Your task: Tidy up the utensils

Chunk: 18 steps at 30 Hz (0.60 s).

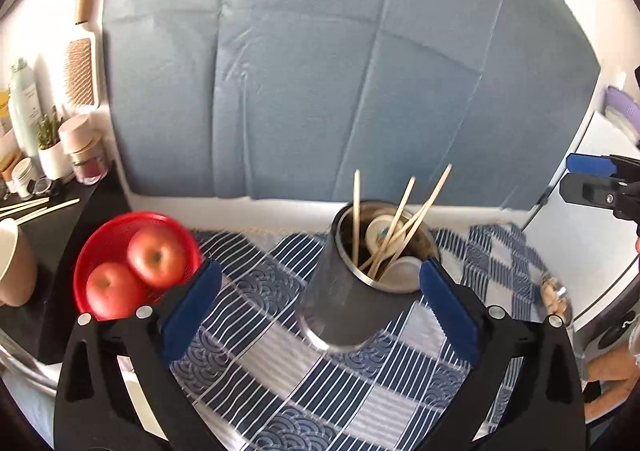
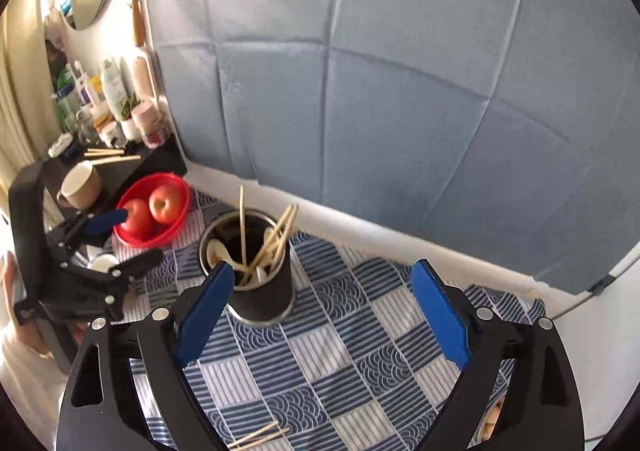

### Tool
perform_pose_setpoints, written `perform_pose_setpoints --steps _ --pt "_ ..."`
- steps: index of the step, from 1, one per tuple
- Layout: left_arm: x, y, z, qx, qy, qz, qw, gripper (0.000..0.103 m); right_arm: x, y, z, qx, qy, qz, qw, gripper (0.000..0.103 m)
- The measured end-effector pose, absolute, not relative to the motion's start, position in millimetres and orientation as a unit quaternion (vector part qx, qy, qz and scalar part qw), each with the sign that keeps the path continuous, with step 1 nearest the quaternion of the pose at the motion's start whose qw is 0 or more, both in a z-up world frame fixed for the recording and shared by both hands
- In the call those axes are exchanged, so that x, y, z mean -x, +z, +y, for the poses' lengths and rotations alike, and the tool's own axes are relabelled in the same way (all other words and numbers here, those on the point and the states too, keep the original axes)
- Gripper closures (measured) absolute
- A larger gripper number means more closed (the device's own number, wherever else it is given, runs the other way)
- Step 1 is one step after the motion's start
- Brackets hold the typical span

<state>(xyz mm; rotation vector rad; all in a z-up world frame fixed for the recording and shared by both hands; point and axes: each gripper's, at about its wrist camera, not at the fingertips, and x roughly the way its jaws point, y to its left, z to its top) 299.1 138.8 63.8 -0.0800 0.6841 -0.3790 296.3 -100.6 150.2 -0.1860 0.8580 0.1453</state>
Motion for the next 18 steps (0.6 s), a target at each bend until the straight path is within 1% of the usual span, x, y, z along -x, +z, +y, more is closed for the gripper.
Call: perform_pose_setpoints --steps 9,14,18 --pt "-289 45 141 0.001 -0.208 0.359 0.910 0.006 -273 113 -112 0.051 0.037 0.440 0.896 0.016" --pt "-290 32 134 -0.013 -0.234 0.374 0.898 0.006 -249 81 -115 0.032 0.013 0.457 0.889 0.016" --pt "-283 24 127 -0.024 -0.252 0.379 0.890 0.006 -232 62 -114 0.045 -0.002 0.479 0.877 0.016"
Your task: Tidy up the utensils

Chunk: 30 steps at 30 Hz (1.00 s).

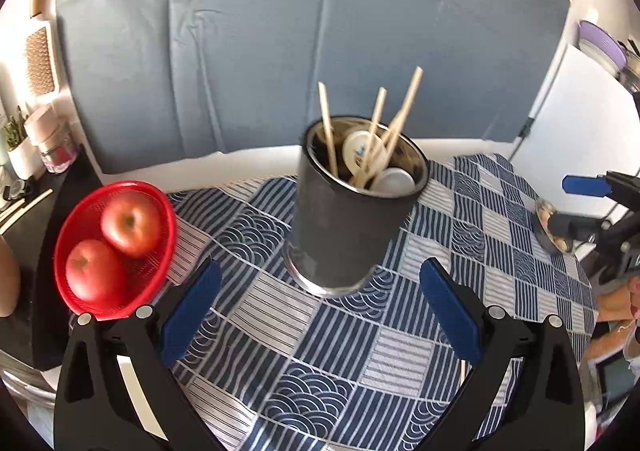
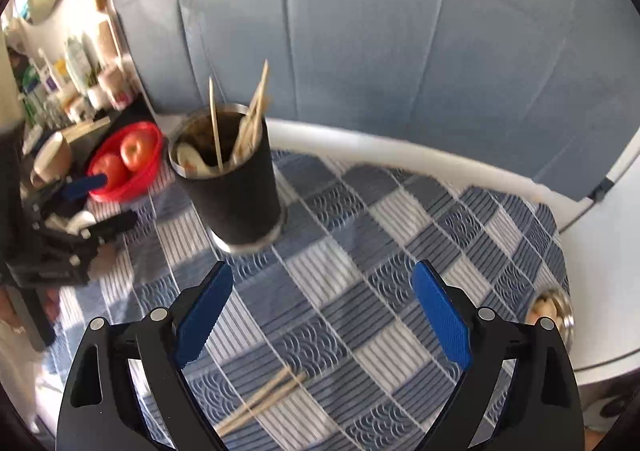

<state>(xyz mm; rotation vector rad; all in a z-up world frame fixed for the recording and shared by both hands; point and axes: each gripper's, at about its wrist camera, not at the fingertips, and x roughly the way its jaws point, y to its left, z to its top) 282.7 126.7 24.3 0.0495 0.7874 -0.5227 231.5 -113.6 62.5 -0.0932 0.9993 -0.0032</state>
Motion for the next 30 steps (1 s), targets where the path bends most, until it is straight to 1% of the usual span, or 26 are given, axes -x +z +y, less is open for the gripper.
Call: perform_pose_setpoints --steps 10,15,23,30 --pt "-252 7 117 -0.024 -0.265 0.404 0.875 0.006 -185 36 -114 0.038 -0.013 0.511 0.858 0.016" --pt "-232 -2 105 -0.036 -0.276 0.408 0.870 0.006 -155 13 -104 0.033 -0.013 0.525 0.850 0.016" --pt "-200 -44 83 -0.050 -0.301 0.440 0.845 0.006 -116 -39 -87 0.030 -0.002 0.560 0.828 0.016" --pt "-187 -74 69 -0.070 -0.314 0.465 0.825 0.006 -100 -73 -81 0.036 -0.008 0.572 0.819 0.016"
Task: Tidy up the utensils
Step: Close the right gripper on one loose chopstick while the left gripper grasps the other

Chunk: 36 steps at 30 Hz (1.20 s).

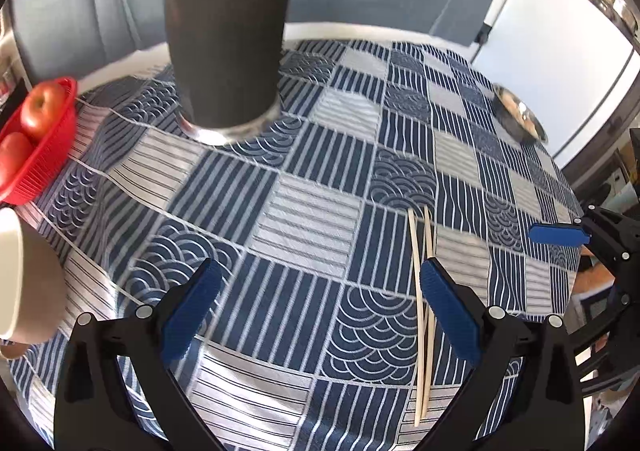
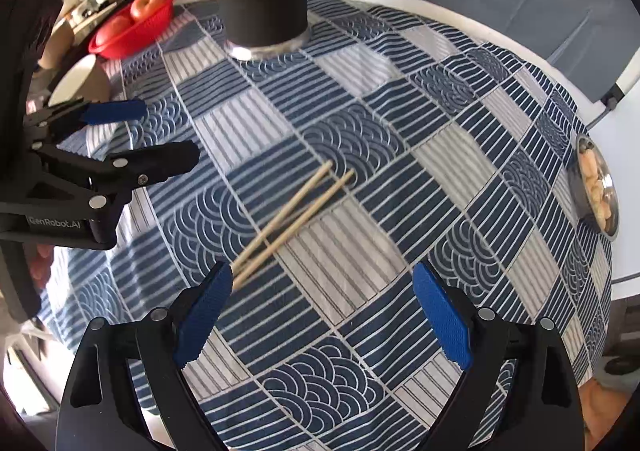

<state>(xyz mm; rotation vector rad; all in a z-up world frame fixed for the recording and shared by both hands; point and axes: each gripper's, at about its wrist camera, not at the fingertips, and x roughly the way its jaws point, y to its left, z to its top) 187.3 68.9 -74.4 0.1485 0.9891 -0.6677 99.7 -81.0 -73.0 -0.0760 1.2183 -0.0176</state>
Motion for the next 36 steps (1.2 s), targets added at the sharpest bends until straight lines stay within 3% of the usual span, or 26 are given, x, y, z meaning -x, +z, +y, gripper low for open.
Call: perform_pose_setpoints --steps 16,36 --pt "-188 -105 30 -0.137 -0.364 0.469 0.793 0.006 -80 -114 -71 0.032 -0.023 0.559 0.828 0.016" --pt "-203 -118 -10 -0.234 -0.403 0.480 0.743 0.006 -80 -128 -73 -0.086 -0.140 0.545 0.822 0.015"
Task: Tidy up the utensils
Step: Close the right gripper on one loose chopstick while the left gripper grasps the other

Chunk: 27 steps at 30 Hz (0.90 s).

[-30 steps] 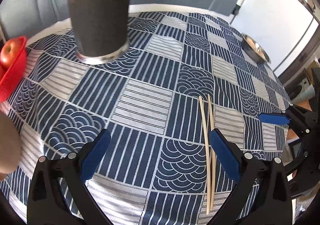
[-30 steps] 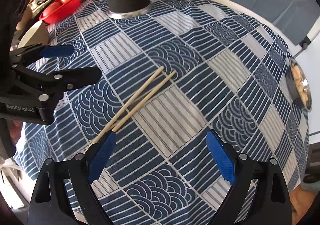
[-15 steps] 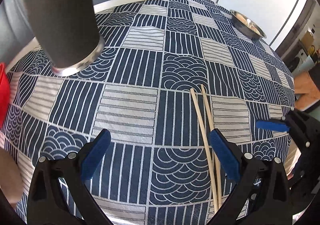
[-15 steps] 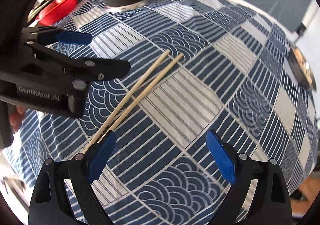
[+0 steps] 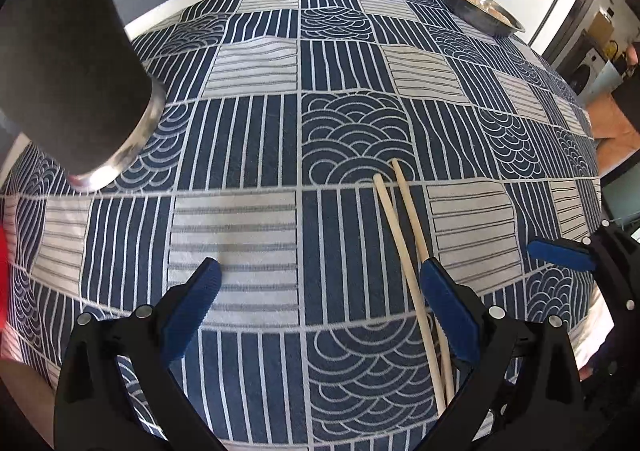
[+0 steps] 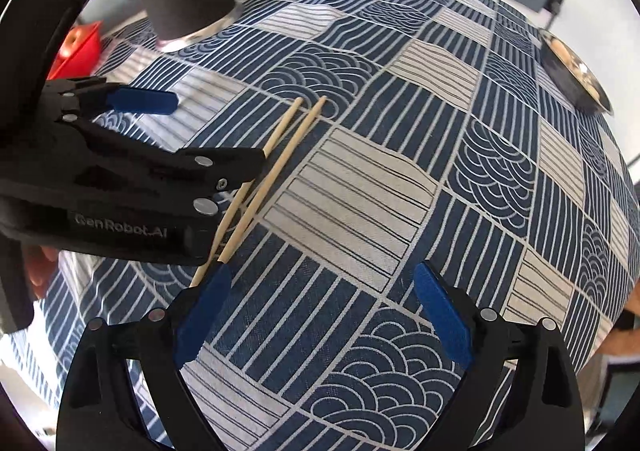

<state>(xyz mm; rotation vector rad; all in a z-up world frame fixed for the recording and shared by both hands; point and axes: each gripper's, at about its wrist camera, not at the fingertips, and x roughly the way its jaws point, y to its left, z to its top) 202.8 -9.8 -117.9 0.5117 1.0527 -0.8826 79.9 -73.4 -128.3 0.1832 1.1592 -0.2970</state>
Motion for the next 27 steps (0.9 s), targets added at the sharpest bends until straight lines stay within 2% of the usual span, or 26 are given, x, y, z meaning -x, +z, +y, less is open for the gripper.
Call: perform_pose_setpoints --steps 8,13,17,23,24,25,26,27 --pt "-204 -124 -16 -0.266 -0.390 0.465 0.748 0.004 -80 -128 -75 -0.097 -0.182 0.545 0.813 0.014" --pt "-209 -124 -15 -0.259 -0.368 0.487 0.749 0.004 -76 -129 -88 -0.139 -0.210 0.544 0.801 0.014" --pt "-215 -124 -8 -0.249 -0.346 0.504 0.751 0.004 -76 -120 -73 -0.114 -0.195 0.530 0.817 0.014" --pt "-220 -124 3 -0.245 -0.340 0.509 0.752 0.005 -89 -128 -57 -0.103 -0.160 0.555 0.810 0.016" --pt "-220 -123 4 -0.243 -0.341 0.507 0.753 0.007 -90 -128 -57 -0.104 -0.159 0.555 0.810 0.019" --pt "-221 -122 5 -0.241 -0.340 0.508 0.754 0.010 -91 -125 -57 -0.104 -0.158 0.552 0.812 0.034" --pt "-222 -119 7 -0.237 -0.339 0.506 0.757 0.020 -92 -121 -58 -0.101 -0.155 0.549 0.815 0.060" --pt "-223 -118 8 -0.236 -0.340 0.504 0.759 0.034 -91 -119 -60 -0.101 -0.152 0.550 0.815 0.076"
